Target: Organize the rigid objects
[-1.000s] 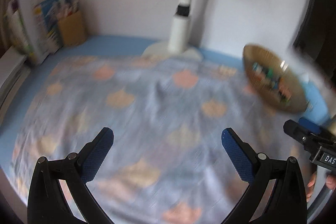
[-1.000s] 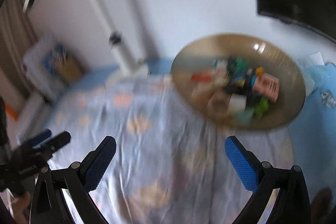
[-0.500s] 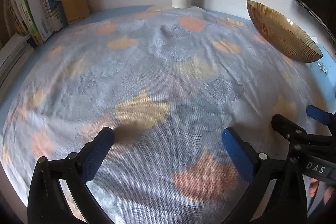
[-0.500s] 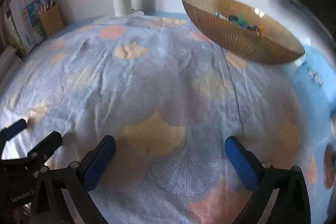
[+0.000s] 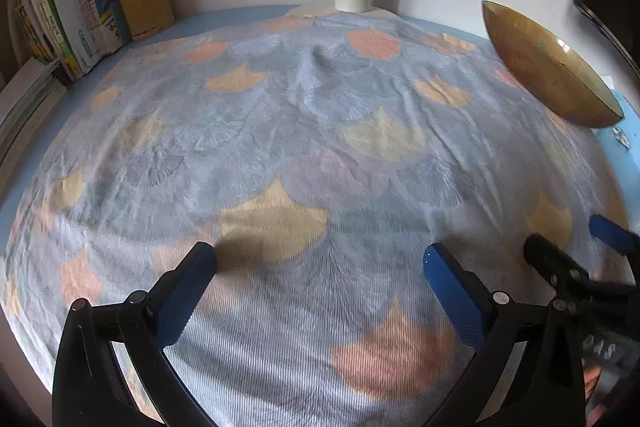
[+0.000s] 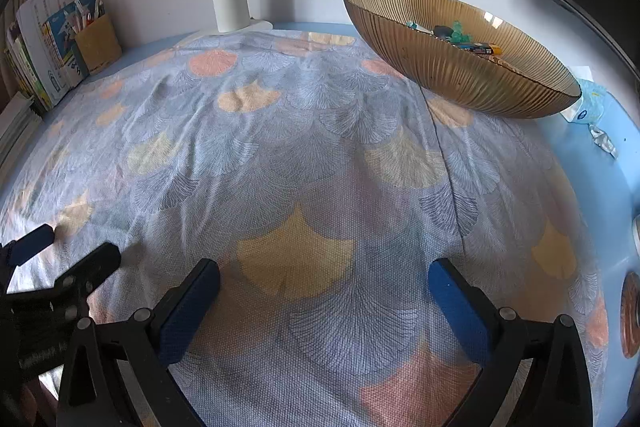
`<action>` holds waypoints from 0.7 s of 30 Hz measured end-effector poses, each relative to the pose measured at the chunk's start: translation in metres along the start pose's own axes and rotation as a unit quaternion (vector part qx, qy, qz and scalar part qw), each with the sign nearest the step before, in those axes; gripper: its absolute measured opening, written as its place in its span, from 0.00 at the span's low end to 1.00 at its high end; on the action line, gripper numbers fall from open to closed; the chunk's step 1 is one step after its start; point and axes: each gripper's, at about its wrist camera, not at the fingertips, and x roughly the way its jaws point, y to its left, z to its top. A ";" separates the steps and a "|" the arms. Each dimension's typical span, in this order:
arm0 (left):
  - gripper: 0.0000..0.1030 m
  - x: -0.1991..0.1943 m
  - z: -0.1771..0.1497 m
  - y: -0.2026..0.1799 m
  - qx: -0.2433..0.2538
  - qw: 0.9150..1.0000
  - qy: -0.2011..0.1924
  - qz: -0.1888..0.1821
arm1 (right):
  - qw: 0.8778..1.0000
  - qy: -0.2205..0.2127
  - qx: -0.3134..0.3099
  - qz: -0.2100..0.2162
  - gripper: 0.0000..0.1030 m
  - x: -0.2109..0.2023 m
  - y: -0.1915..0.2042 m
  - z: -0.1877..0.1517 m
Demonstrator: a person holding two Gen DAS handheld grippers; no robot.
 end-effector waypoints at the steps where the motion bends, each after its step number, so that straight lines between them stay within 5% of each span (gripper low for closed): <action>1: 1.00 -0.002 0.000 0.001 -0.004 1.000 0.000 0.004 | 1.000 0.000 0.000 0.000 1.00 0.000 0.000 0.000; 21: 1.00 -0.012 -0.001 0.000 -0.007 1.000 0.001 0.005 | 1.000 0.000 0.000 0.001 1.00 0.000 -0.001 -0.001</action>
